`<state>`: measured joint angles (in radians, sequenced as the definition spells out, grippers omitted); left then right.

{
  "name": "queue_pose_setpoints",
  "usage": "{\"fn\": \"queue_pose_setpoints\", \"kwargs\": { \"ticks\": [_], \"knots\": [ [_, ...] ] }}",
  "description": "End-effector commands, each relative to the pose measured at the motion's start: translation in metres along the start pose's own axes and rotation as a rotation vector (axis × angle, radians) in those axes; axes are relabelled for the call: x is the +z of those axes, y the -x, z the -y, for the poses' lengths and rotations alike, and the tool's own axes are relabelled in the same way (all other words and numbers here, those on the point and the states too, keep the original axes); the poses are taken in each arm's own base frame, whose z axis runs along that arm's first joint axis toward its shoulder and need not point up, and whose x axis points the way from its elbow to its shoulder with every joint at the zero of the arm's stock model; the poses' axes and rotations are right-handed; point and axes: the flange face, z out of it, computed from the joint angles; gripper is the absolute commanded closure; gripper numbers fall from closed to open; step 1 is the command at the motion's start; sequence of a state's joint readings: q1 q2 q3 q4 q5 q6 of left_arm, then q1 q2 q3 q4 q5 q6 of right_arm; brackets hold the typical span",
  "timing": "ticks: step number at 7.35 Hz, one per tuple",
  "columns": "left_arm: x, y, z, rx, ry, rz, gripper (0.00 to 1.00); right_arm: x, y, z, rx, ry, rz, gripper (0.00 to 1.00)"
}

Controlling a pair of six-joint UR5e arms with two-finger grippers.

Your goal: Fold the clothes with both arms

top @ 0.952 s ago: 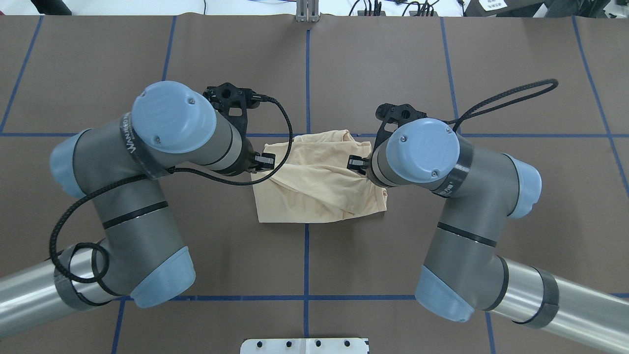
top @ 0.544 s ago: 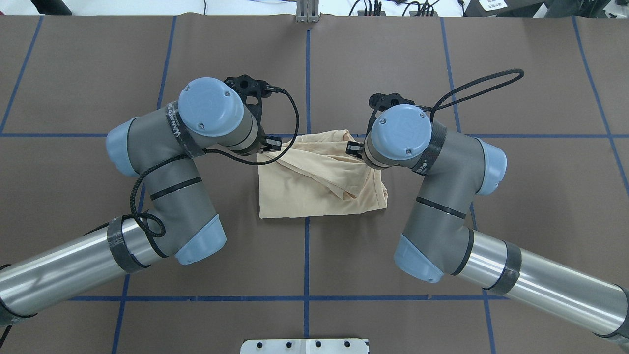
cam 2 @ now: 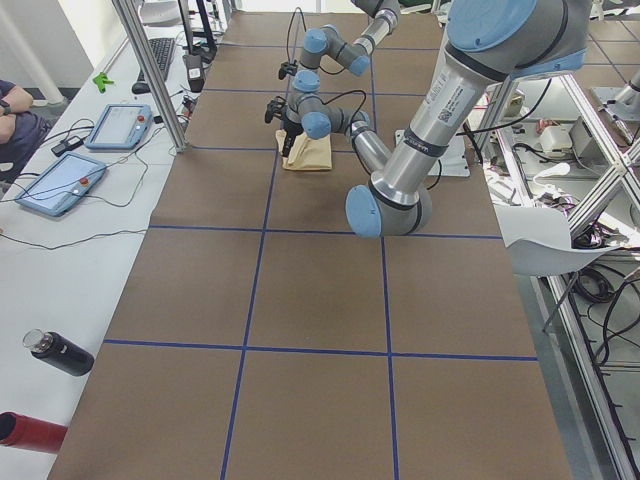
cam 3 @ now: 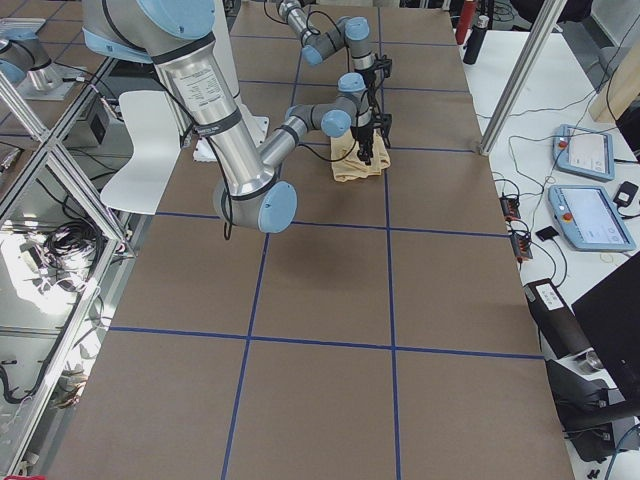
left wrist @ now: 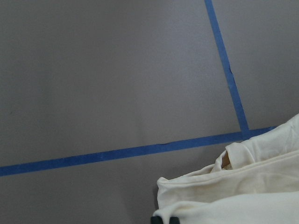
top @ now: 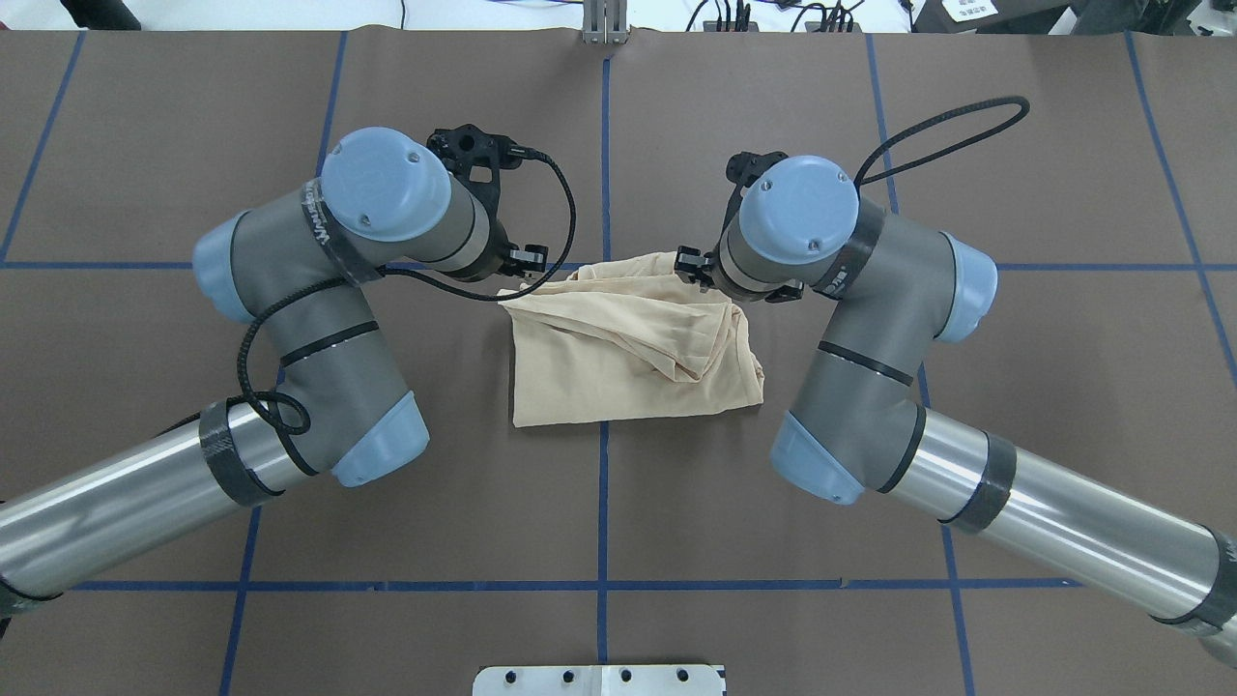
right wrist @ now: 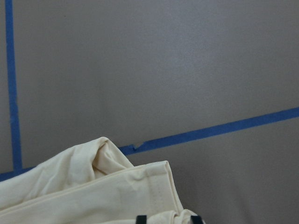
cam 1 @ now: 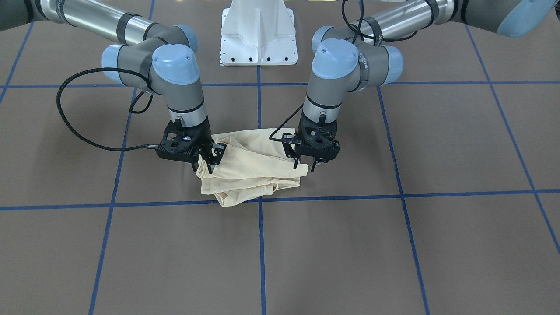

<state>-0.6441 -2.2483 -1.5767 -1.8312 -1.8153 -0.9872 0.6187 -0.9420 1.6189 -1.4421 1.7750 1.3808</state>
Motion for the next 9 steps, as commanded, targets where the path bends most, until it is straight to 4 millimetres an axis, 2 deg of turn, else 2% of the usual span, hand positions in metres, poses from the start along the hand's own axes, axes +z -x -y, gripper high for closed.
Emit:
{"fn": "queue_pose_setpoints", "kwargs": {
  "ticks": [1,2,3,5,6,7,9],
  "knots": [
    [-0.028,0.055,-0.001,0.134,0.039,-0.042,0.0,-0.027,0.03,-0.011,0.03,0.066,0.003,0.0],
    [-0.031,0.062,-0.005,0.137,0.04,-0.042,0.0,-0.023,0.053,-0.048,0.07,0.057,0.001,0.0],
    [-0.03,0.063,-0.005,0.136,0.041,-0.041,0.0,-0.013,0.074,-0.098,0.056,0.035,-0.033,0.0],
    [-0.03,0.064,-0.006,0.128,0.041,-0.039,0.0,0.003,0.083,-0.152,0.066,0.034,-0.071,0.03],
    [-0.03,0.066,-0.007,0.124,0.043,-0.039,0.0,0.014,0.083,-0.158,0.059,0.006,-0.09,0.08],
    [-0.031,0.066,-0.007,0.123,0.041,-0.039,0.0,0.019,0.081,-0.156,0.056,-0.006,-0.098,0.15],
    [-0.03,0.065,-0.008,0.124,0.042,-0.039,0.0,0.018,0.082,-0.143,0.056,-0.069,-0.09,0.29]
  ]
}}
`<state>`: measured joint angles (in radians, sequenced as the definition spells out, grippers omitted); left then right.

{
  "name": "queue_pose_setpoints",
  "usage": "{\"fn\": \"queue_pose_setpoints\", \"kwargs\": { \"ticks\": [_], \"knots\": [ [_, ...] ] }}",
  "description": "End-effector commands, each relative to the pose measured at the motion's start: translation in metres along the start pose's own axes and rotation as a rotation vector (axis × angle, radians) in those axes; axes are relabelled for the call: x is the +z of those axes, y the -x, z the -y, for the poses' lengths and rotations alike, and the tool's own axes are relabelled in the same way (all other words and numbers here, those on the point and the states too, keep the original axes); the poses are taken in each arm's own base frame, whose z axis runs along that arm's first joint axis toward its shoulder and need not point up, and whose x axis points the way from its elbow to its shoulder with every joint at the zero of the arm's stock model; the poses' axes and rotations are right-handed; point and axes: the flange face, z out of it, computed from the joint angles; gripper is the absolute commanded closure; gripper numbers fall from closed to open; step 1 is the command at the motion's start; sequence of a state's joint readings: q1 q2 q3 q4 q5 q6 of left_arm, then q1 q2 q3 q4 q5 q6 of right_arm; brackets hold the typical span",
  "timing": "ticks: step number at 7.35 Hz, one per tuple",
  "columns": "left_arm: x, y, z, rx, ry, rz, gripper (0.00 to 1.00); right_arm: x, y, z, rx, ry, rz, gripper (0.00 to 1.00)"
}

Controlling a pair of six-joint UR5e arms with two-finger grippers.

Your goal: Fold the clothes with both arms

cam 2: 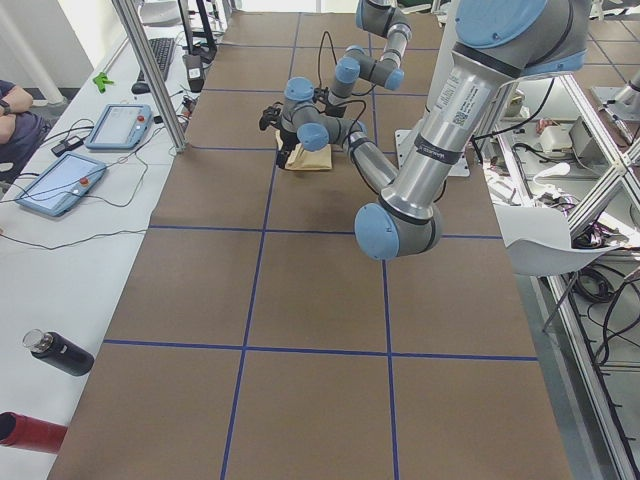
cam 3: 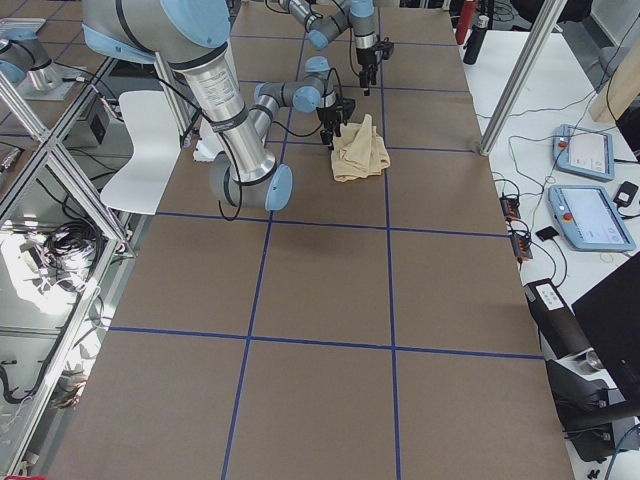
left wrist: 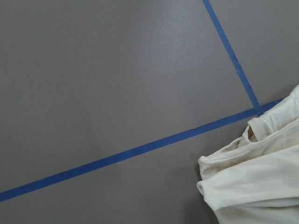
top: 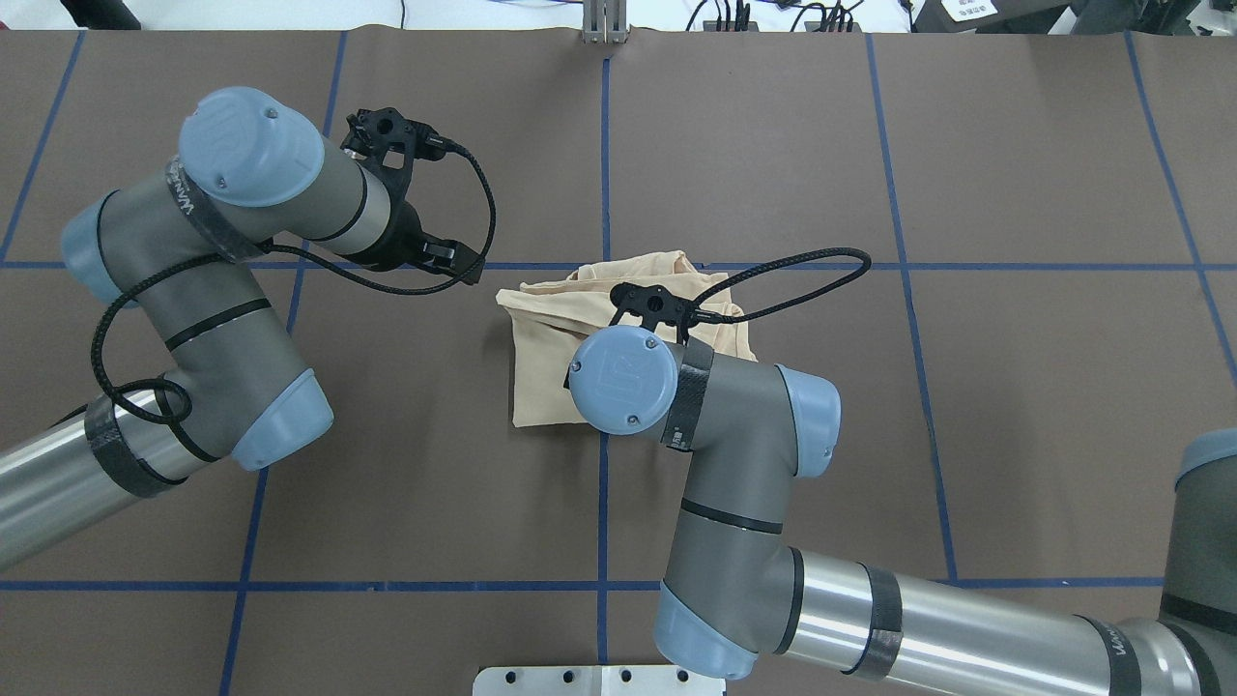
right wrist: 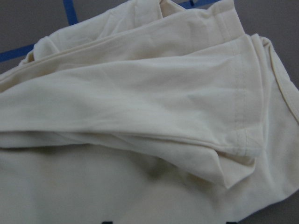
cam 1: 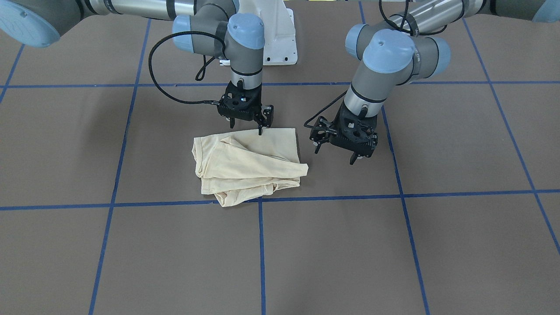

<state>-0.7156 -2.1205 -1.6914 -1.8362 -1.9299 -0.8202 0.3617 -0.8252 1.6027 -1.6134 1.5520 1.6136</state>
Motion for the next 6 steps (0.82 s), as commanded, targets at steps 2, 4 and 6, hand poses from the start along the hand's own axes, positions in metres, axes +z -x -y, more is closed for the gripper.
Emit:
{"fn": "queue_pose_setpoints", "kwargs": {
  "ticks": [2,4,6],
  "knots": [
    [0.0,0.0,0.0,-0.002,0.0,0.0,0.0,0.009,-0.001,0.023,0.012,-0.065,-0.009,0.37],
    [-0.009,-0.005,-0.001,0.003,-0.01,-0.014,0.0,0.028,0.0,0.04,0.03,-0.083,0.025,0.46],
    [-0.013,-0.008,-0.001,0.003,-0.013,-0.017,0.0,0.027,-0.011,0.106,0.051,-0.143,0.021,0.69]
  ]
}}
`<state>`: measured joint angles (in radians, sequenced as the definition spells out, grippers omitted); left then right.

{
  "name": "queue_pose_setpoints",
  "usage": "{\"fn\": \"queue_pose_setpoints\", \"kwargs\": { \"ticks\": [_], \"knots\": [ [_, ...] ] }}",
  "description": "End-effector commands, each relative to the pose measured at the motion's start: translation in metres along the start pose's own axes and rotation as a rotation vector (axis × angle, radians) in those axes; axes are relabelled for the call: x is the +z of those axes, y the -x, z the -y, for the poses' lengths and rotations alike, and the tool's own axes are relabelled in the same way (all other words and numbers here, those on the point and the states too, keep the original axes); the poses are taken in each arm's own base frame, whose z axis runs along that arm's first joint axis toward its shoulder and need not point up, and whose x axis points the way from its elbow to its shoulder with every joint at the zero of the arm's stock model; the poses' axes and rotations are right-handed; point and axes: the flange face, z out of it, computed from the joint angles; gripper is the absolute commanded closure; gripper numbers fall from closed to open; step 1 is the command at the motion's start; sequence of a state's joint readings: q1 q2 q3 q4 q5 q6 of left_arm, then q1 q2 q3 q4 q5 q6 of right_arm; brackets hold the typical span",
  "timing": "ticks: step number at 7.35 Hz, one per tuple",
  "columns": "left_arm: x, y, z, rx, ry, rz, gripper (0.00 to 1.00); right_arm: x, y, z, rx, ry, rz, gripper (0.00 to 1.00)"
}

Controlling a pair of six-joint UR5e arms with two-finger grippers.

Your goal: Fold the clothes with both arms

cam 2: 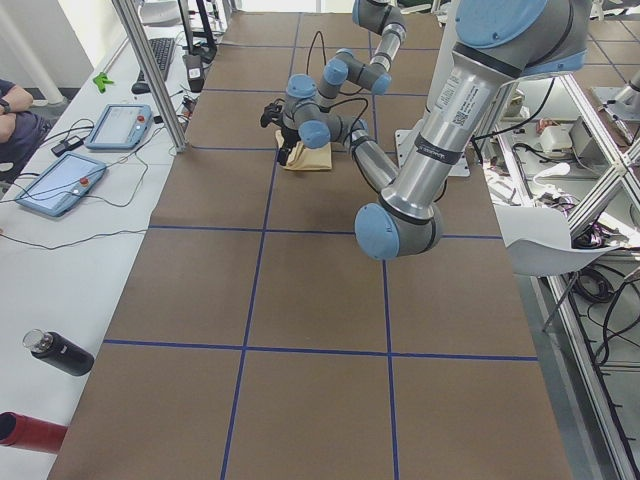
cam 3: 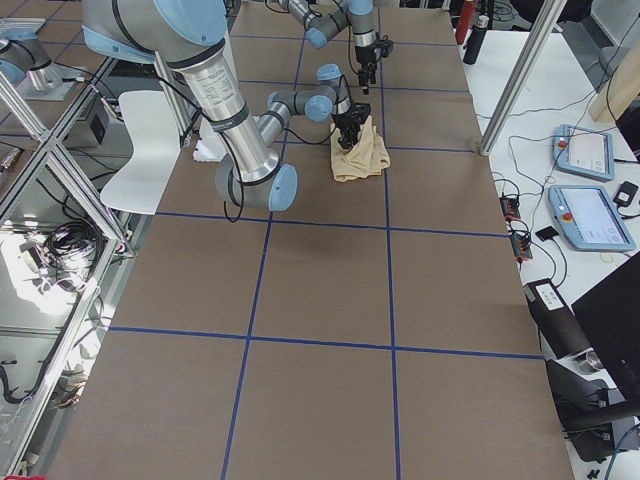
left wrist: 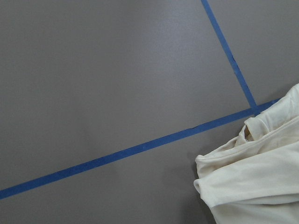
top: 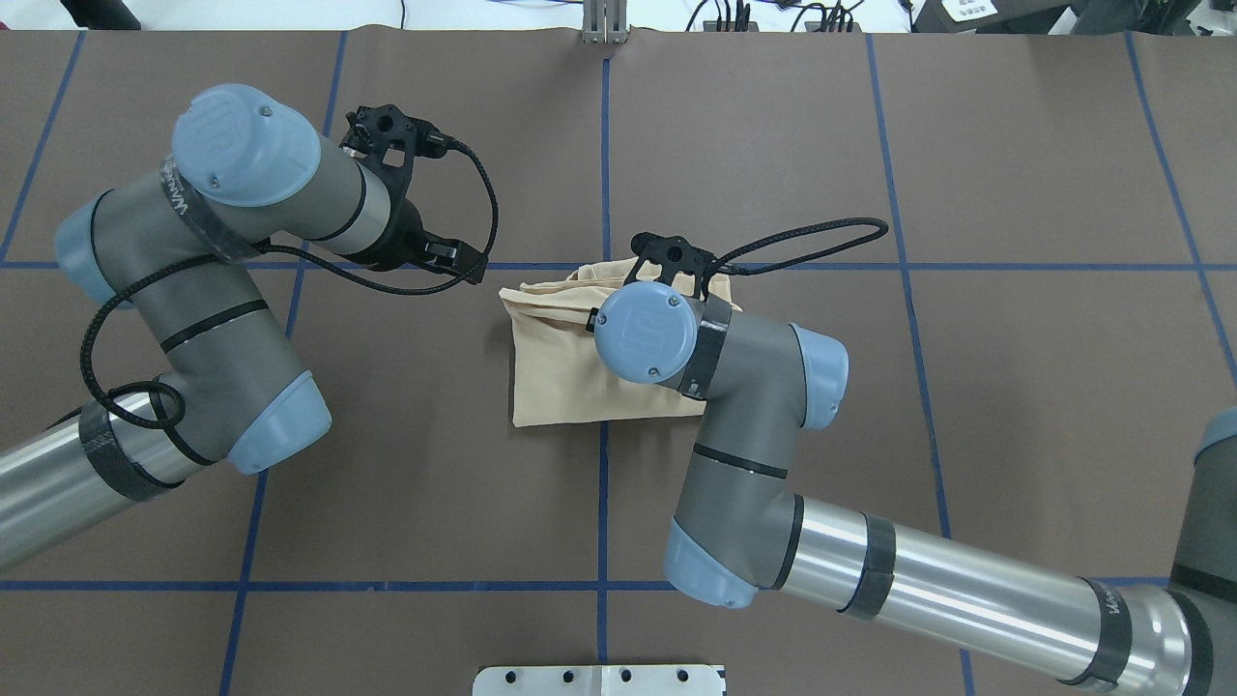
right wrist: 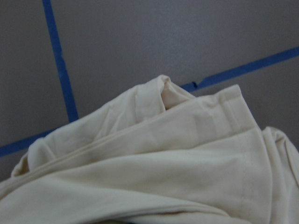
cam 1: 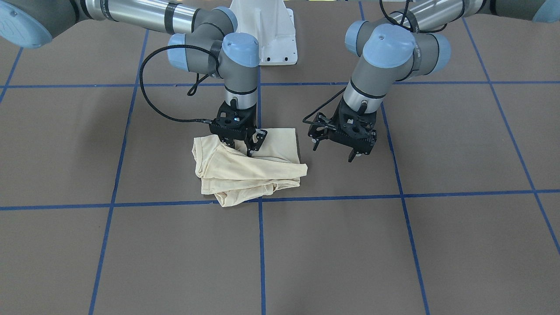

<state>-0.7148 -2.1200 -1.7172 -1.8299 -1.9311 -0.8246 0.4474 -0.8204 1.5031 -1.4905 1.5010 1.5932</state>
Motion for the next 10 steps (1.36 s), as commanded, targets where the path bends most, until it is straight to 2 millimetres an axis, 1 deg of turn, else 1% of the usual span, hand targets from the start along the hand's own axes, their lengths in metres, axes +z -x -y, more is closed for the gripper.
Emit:
{"fn": "queue_pose_setpoints", "kwargs": {
  "ticks": [1,2,3,4,5,6,7,8,9,10],
  "knots": [
    [-0.004,-0.002,-0.001,0.0,-0.004,-0.005,0.0,0.016,-0.002,0.077,-0.02,-0.071,-0.015,0.78],
    [-0.008,-0.004,-0.001,0.002,-0.008,-0.009,0.0,0.046,0.003,0.1,-0.049,-0.113,0.018,0.79],
    [-0.01,-0.004,0.0,0.001,-0.011,-0.011,0.0,0.058,0.019,0.116,-0.055,-0.147,0.064,0.63],
    [-0.009,-0.004,-0.001,0.002,-0.01,-0.011,0.0,0.028,0.046,0.138,-0.096,-0.148,0.107,0.27],
    [-0.009,-0.004,-0.001,0.001,-0.009,-0.01,0.0,0.02,0.049,0.146,-0.098,-0.081,0.121,0.02],
    [-0.01,-0.005,-0.001,0.002,-0.009,-0.012,0.0,0.017,0.047,0.145,-0.095,-0.032,0.089,0.0],
    [-0.009,-0.004,-0.001,0.001,-0.008,-0.011,0.0,-0.001,0.045,0.138,-0.094,0.016,0.047,0.0],
    [-0.009,-0.004,-0.001,0.001,-0.008,-0.011,0.0,-0.028,0.031,0.13,-0.09,0.06,-0.012,0.0],
    [-0.007,-0.001,-0.003,-0.001,-0.004,-0.007,0.0,-0.043,0.019,0.105,-0.109,0.091,-0.032,0.01],
    [-0.006,0.001,-0.005,-0.002,0.0,-0.005,0.0,-0.026,-0.001,0.073,-0.14,0.105,-0.053,0.04]
  ]
}}
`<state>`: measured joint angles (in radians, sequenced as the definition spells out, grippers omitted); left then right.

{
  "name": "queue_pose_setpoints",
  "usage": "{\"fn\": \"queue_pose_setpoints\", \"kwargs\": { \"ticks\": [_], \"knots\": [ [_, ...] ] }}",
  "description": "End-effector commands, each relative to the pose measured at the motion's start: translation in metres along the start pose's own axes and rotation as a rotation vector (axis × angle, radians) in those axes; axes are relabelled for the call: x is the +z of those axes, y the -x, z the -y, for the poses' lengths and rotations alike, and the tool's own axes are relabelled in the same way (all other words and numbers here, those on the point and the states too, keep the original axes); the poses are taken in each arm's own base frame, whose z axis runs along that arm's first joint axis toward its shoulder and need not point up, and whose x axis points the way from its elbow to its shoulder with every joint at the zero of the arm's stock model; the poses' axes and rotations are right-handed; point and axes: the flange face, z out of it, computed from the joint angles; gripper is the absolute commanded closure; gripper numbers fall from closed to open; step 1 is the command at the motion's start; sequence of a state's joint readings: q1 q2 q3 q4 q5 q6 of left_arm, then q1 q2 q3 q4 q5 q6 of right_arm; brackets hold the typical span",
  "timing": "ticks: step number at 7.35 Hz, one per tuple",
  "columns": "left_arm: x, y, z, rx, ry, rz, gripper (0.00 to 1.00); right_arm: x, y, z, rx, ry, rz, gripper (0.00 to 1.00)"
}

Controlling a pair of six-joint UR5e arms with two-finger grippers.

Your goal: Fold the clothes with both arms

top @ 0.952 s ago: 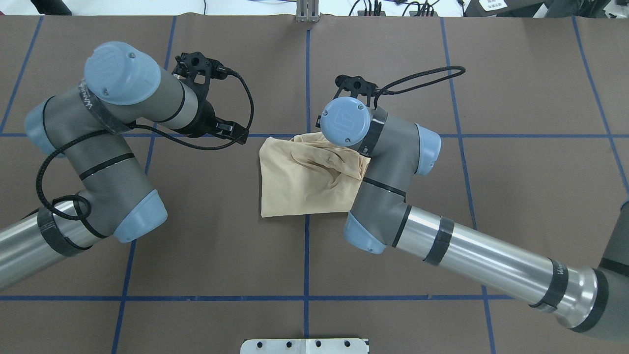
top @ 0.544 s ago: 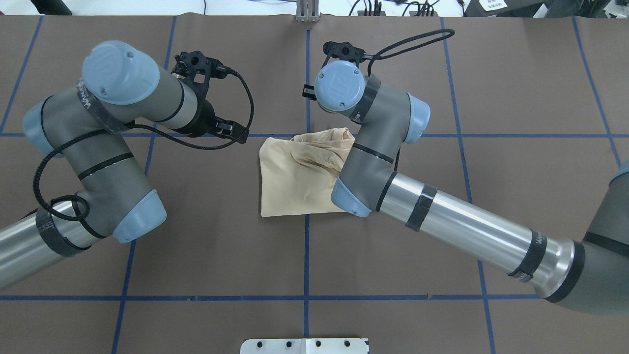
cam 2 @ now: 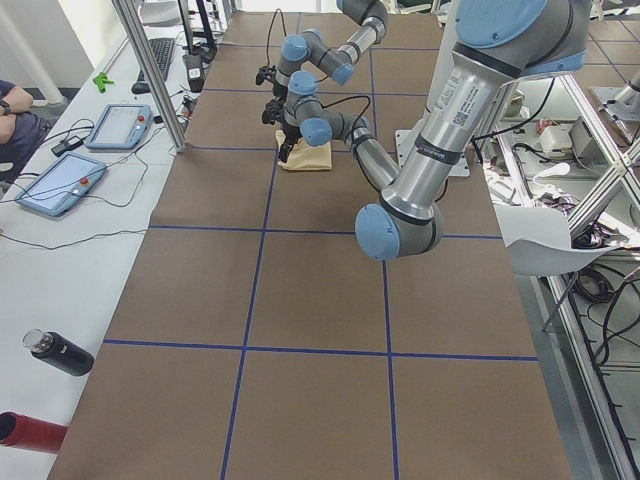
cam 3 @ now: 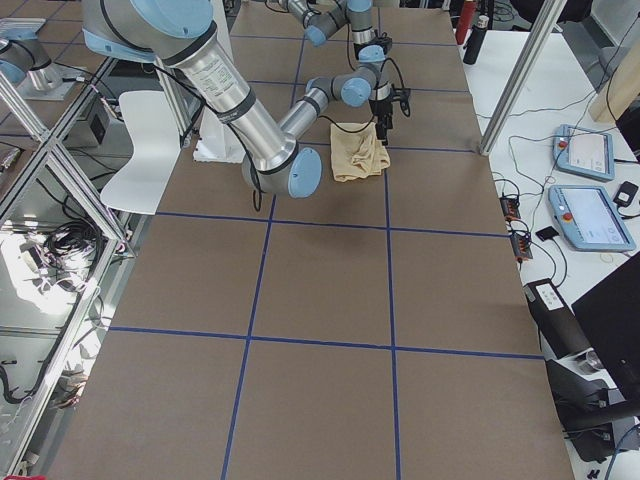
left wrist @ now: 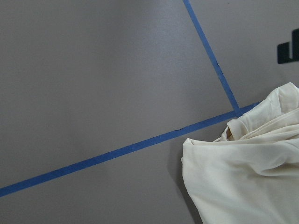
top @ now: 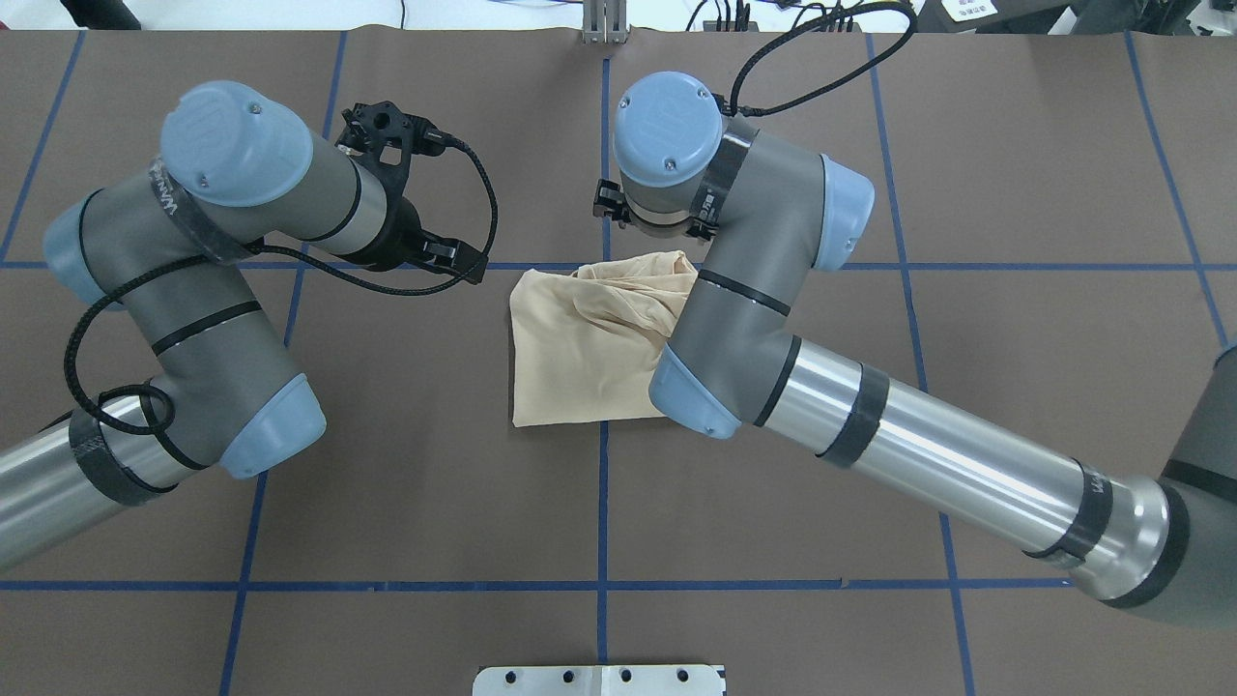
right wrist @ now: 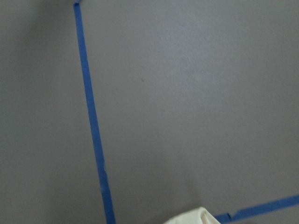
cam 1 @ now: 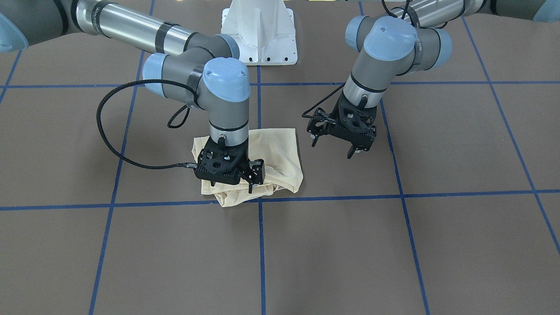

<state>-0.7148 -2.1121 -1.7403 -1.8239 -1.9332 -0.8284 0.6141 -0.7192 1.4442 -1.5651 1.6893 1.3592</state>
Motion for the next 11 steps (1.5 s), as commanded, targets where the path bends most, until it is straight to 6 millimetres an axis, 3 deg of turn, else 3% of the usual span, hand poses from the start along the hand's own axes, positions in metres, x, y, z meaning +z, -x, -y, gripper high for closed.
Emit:
{"fn": "queue_pose_setpoints", "kwargs": {
  "ticks": [1,3,9,10,11],
  "knots": [
    [0.001,0.003,-0.003,-0.003,0.011,-0.003,0.0,0.021,-0.014,-0.063,-0.062,0.015,-0.038,0.19],
    [0.0,0.002,-0.004,-0.005,0.016,-0.012,0.0,0.037,-0.025,-0.071,-0.075,-0.005,-0.05,0.34],
    [-0.001,0.0,-0.005,-0.033,0.017,-0.016,0.0,0.042,-0.033,-0.068,-0.137,-0.019,-0.071,0.38],
    [-0.001,0.0,-0.005,-0.033,0.018,-0.015,0.0,0.041,-0.032,-0.068,-0.135,-0.019,-0.069,0.63],
    [-0.001,0.001,-0.004,-0.034,0.017,-0.015,0.0,0.04,-0.03,-0.068,-0.134,-0.02,-0.066,1.0]
  ]
}}
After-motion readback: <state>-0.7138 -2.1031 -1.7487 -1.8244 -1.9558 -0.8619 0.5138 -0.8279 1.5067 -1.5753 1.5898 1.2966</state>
